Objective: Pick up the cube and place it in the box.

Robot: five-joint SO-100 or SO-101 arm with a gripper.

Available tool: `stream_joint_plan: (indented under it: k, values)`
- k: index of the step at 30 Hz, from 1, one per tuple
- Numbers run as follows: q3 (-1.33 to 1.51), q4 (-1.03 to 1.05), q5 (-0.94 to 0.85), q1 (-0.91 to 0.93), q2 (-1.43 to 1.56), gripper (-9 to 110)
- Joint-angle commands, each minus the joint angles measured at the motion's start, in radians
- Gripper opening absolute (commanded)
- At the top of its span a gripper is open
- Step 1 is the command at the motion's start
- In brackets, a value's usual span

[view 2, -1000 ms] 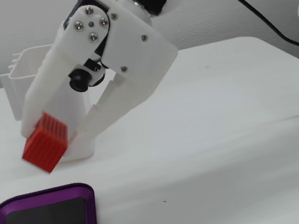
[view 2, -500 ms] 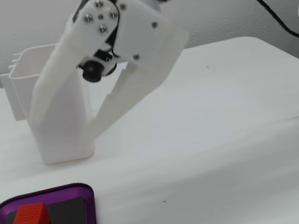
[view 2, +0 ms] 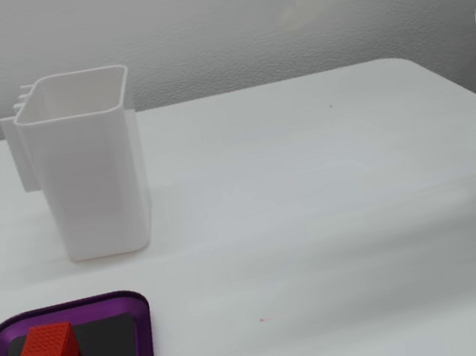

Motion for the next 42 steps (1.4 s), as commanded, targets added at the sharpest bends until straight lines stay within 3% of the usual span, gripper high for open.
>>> stream_joint_plan:
  k: [1,8,13,21,26,42]
  values:
    - [0.218,0.002,-0.061,0.005,0.278,13]
    - [0.739,-0.009,-0.063,0.008,0.738,14]
    - [0.925,-0.066,-0.055,0.04,0.718,14]
    - [0.959,-0.077,0.19,0.063,0.706,12]
    - [0.963,-0.058,0.189,0.071,0.706,-1]
    - [1.042,-0.037,0.186,0.066,0.706,0]
